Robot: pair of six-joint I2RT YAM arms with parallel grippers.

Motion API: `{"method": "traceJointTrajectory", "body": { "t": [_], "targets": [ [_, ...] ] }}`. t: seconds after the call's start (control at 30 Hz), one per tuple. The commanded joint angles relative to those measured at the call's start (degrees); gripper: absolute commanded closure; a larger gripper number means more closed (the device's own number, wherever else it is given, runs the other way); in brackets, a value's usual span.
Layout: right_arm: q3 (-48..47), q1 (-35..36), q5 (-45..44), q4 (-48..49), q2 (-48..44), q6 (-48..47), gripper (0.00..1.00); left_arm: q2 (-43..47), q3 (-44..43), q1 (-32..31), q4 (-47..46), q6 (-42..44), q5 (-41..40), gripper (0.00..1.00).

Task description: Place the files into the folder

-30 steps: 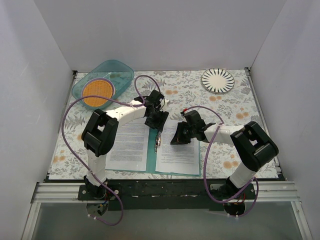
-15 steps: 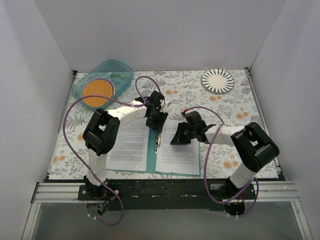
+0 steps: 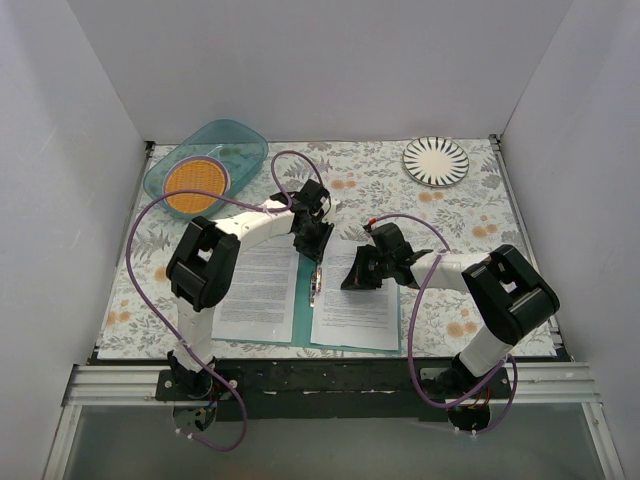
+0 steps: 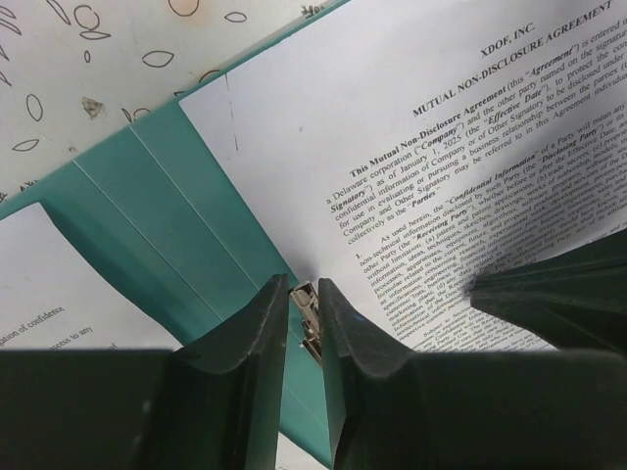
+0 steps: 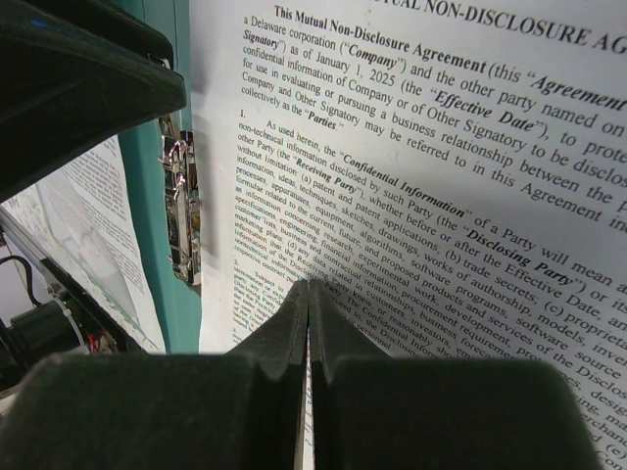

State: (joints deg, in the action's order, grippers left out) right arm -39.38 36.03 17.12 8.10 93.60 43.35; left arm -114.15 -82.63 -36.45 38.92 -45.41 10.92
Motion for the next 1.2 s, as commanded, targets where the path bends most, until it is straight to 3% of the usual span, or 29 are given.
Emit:
{"method": "traceJointTrajectory", "body": {
  "t": [0.0, 0.2, 0.63, 1.17],
  "targets": [
    [2.9, 0.18, -2.1, -5.72, 1.85, -1.17, 0.99, 2.96, -2.45, 0.15, 1.42, 0.76, 0.95, 0.83],
    [2.99, 0.18, -2.01, -5.72, 1.85, -1.17, 0.99, 4.98, -2.45, 0.23, 2.83, 1.46, 1.21, 0.89],
    [3.34, 0.27, -2.27, -6.07, 2.37, -0.73, 0.99, 12.71, 1.5, 0.24, 7.66, 4.27, 6.48, 0.9],
    [3.34, 0.27, -2.53, -6.6, 2.64, -0.29, 0.99, 12.29, 5.9, 0.15, 15.57, 11.92, 20.89, 0.8]
  ]
}}
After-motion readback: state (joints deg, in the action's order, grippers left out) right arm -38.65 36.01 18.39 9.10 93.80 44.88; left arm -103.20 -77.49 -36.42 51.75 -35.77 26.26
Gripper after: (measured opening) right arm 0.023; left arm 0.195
